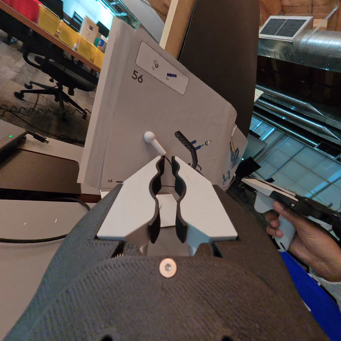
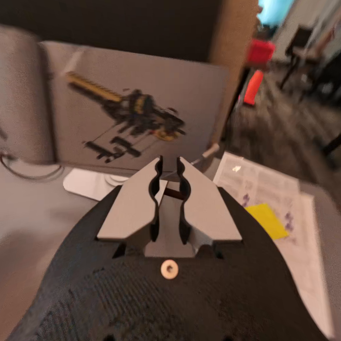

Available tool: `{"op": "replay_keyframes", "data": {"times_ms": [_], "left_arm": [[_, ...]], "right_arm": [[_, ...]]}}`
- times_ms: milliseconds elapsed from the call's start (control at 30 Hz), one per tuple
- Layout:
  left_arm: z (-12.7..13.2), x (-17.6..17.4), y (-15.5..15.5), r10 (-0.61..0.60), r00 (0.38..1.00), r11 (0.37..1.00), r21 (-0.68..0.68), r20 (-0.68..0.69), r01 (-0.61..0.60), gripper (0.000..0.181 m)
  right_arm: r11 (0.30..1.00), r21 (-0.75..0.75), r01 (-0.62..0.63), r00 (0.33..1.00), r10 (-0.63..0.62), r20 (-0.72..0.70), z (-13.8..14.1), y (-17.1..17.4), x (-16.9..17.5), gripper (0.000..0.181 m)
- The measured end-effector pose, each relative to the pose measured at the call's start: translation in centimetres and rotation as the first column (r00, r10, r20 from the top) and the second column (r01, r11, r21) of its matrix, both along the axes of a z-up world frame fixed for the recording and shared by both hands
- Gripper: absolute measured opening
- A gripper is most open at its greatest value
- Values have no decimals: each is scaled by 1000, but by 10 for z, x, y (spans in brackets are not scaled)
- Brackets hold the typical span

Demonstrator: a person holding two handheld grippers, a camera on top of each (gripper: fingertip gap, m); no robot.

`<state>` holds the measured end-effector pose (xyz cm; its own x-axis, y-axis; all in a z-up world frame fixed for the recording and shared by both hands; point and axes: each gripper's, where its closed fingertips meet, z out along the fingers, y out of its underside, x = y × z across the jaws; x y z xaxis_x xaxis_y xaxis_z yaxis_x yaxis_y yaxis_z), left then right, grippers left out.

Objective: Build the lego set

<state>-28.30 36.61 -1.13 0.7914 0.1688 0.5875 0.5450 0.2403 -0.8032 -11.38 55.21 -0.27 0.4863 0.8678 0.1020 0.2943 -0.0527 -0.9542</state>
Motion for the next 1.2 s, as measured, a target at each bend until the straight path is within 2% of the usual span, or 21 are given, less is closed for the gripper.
{"op": "replay_keyframes", "data": {"times_ms": [100,133,200,233,300,367,400,467,533,567,633,733,867,933,1033,1200], "left_arm": [[8,3,-8,60,997,998,12,-41,-60,18],[13,5,-12,101,993,995,18,-62,-101,24],[39,15,-23,202,967,979,69,-155,-194,23],[50,27,-22,214,952,977,59,-217,-206,24],[71,67,-11,153,936,988,61,-316,-141,22],[82,108,12,66,931,996,74,-359,-42,7],[80,127,32,-4,924,999,32,-382,18,2],[60,149,78,-150,892,984,-148,-427,94,9],[44,149,115,-196,865,956,-286,-461,63,16],[39,145,128,-194,855,940,-341,-482,22,1],[30,134,148,-172,847,908,-414,-503,-62,0],[13,124,164,-172,871,877,-474,-460,-78,0],[9,118,168,-157,888,882,-466,-431,-71,0],[7,117,169,-149,886,872,-481,-439,-92,0],[7,117,169,-144,876,870,-481,-460,-109,0],[5,118,169,-161,887,874,-480,-433,-76,0]], "right_arm": [[969,-237,68,987,-100,-127,-12,20,5,31],[958,-272,94,979,-139,-151,-15,26,7,32],[937,-330,113,957,-191,-217,-16,35,8,30],[925,-369,95,947,-198,-253,-16,37,6,28],[893,-444,66,930,-217,-297,-18,43,4,27],[876,-482,-2,916,-192,-353,-17,43,-1,20],[868,-495,-26,908,-186,-374,-17,43,-2,18],[857,-512,-62,893,-181,-411,-16,43,-3,16],[846,-526,-85,881,-182,-436,-17,44,-3,14],[838,-537,-93,875,-189,-445,-18,44,-2,3],[827,-549,-120,868,-180,-462,-17,44,-2,2],[839,-521,-155,870,-134,-474,-16,43,-3,3],[868,-446,-219,839,-66,-540,-8,38,0,2],[907,-365,-209,826,-35,-562,-4,34,2,1],[970,-197,-144,851,19,-525,1,29,3,2],[991,-59,-117,866,73,-496,7,23,1,2]]}}
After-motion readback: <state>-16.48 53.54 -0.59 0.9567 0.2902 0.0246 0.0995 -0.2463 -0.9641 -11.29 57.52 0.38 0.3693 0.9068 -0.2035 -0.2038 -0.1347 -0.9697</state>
